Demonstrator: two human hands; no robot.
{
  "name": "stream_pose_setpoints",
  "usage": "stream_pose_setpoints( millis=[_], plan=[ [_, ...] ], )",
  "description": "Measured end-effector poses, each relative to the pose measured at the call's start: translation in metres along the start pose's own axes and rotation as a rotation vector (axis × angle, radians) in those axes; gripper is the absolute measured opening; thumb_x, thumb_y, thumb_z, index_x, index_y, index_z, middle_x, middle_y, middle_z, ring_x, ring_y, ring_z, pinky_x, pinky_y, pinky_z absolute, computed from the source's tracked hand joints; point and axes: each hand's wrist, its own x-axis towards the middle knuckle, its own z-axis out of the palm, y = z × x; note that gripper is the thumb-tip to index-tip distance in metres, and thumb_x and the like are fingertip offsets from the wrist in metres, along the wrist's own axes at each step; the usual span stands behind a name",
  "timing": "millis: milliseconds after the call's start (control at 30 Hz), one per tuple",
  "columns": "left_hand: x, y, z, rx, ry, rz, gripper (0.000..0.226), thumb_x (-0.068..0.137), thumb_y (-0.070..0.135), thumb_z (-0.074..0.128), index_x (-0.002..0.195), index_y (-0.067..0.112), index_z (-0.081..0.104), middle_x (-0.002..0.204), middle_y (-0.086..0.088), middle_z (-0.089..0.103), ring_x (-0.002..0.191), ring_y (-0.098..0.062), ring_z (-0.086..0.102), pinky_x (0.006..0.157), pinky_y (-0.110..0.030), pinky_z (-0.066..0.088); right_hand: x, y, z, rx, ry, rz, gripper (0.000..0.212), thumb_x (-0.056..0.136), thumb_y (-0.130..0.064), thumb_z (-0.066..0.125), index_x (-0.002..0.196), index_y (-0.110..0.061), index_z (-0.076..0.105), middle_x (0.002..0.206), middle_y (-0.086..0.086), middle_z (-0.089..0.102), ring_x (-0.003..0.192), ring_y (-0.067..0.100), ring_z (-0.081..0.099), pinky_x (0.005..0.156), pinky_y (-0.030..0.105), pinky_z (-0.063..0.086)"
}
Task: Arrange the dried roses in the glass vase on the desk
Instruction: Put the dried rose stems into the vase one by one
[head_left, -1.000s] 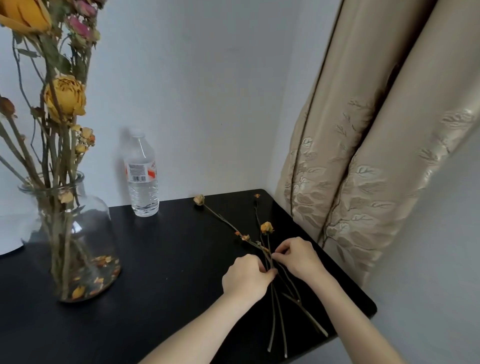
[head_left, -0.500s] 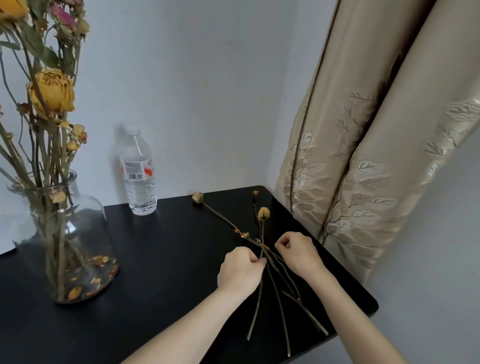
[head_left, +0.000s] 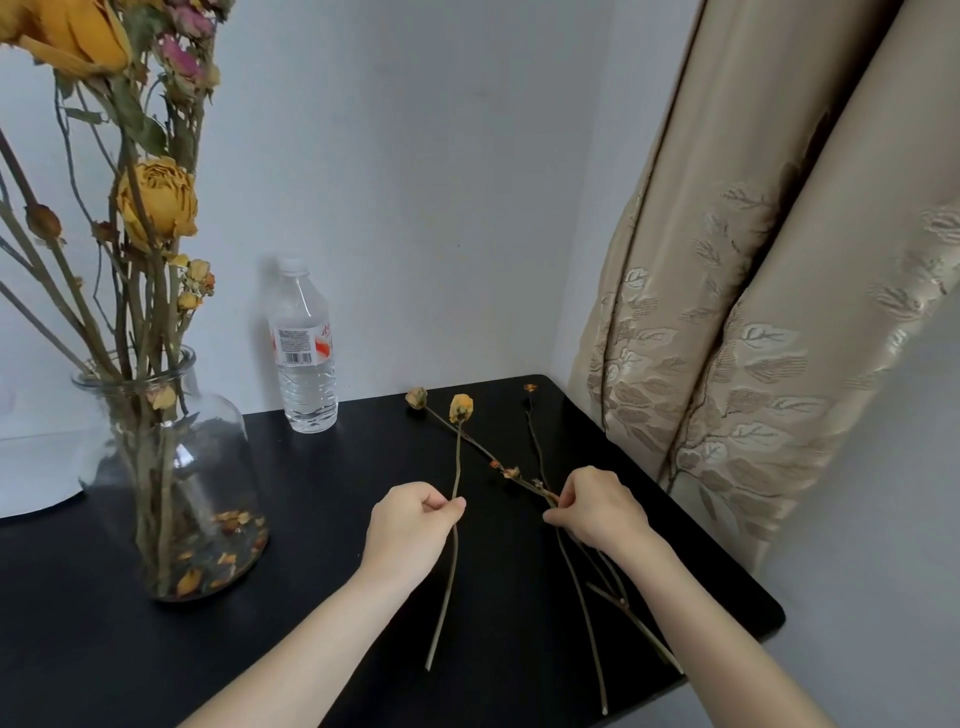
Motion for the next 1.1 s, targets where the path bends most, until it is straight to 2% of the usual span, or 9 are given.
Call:
stream_pose_setpoints(
  millis=[167, 400, 533, 700, 833, 1000, 1100],
  plan=[
    [-0.003, -0.007, -0.005, -0.008, -0.022, -0.001, 0.018, 0.086, 0.029, 0.062, 0.076, 0.014, 0.067, 0.076, 0.000, 0.064, 0.076, -0.008, 0.058, 0.059, -0.017, 0.037, -0.003, 0.000, 0.003, -0.022, 0.014, 0.026, 0.015, 0.086, -0.027, 0.065, 0.092, -0.013, 0.067, 0.086, 0.001, 0.063, 0.080, 0.017, 0.063, 0.063, 0.028, 0.048],
    [-0.006, -0.008, -0.004, -0.002, -0.032, 0.006, 0.018, 0.086, 0.028, 0.062, 0.077, 0.013, 0.067, 0.076, -0.001, 0.064, 0.073, -0.008, 0.058, 0.058, -0.017, 0.036, -0.002, -0.001, -0.009, -0.003, 0.054, 0.014, 0.014, 0.087, -0.027, 0.062, 0.082, -0.016, 0.069, 0.075, -0.002, 0.061, 0.069, 0.014, 0.060, 0.061, 0.028, 0.049],
    [-0.007, -0.009, -0.006, -0.007, -0.036, 0.008, 0.018, 0.086, 0.028, 0.061, 0.079, 0.013, 0.068, 0.079, -0.002, 0.065, 0.077, -0.009, 0.058, 0.059, -0.017, 0.036, -0.002, -0.002, -0.021, 0.076, 0.062, -0.048, 0.015, 0.087, -0.024, 0.062, 0.074, -0.018, 0.067, 0.083, 0.000, 0.066, 0.079, 0.016, 0.062, 0.071, 0.029, 0.052],
    [-0.009, -0.008, -0.014, -0.029, -0.032, 0.020, 0.019, 0.086, 0.027, 0.061, 0.078, 0.013, 0.069, 0.079, -0.003, 0.066, 0.077, -0.009, 0.058, 0.060, -0.016, 0.036, -0.003, -0.012, -0.042, 0.186, 0.126, -0.128, 0.015, 0.089, -0.024, 0.059, 0.081, -0.015, 0.069, 0.080, -0.002, 0.061, 0.075, 0.010, 0.055, 0.072, 0.025, 0.041],
    [-0.012, -0.007, -0.024, -0.040, -0.008, 0.048, 0.020, 0.087, 0.027, 0.061, 0.075, 0.012, 0.070, 0.075, -0.003, 0.066, 0.075, -0.010, 0.058, 0.060, -0.016, 0.036, -0.006, -0.023, -0.057, 0.278, 0.217, -0.203, 0.012, 0.090, -0.022, 0.059, 0.085, -0.017, 0.069, 0.071, -0.010, 0.057, 0.065, -0.004, 0.047, 0.063, 0.019, 0.036],
    [-0.016, -0.008, -0.037, -0.028, 0.016, 0.103, 0.020, 0.087, 0.027, 0.060, 0.074, 0.014, 0.069, 0.068, 0.002, 0.062, 0.071, -0.009, 0.057, 0.060, -0.016, 0.036, -0.009, -0.032, -0.066, 0.396, 0.362, -0.296, 0.012, 0.089, -0.023, 0.061, 0.091, -0.016, 0.070, 0.069, -0.017, 0.057, 0.067, -0.005, 0.050, 0.056, 0.008, 0.032],
    [-0.019, -0.008, -0.045, -0.028, 0.038, 0.142, 0.021, 0.086, 0.027, 0.061, 0.070, 0.016, 0.069, 0.057, 0.006, 0.054, 0.060, -0.006, 0.051, 0.058, -0.016, 0.035, -0.012, -0.038, -0.066, 0.482, 0.385, -0.328, 0.012, 0.089, -0.024, 0.061, 0.092, -0.016, 0.070, 0.072, -0.015, 0.059, 0.068, -0.004, 0.052, 0.053, 0.006, 0.038]
  ],
)
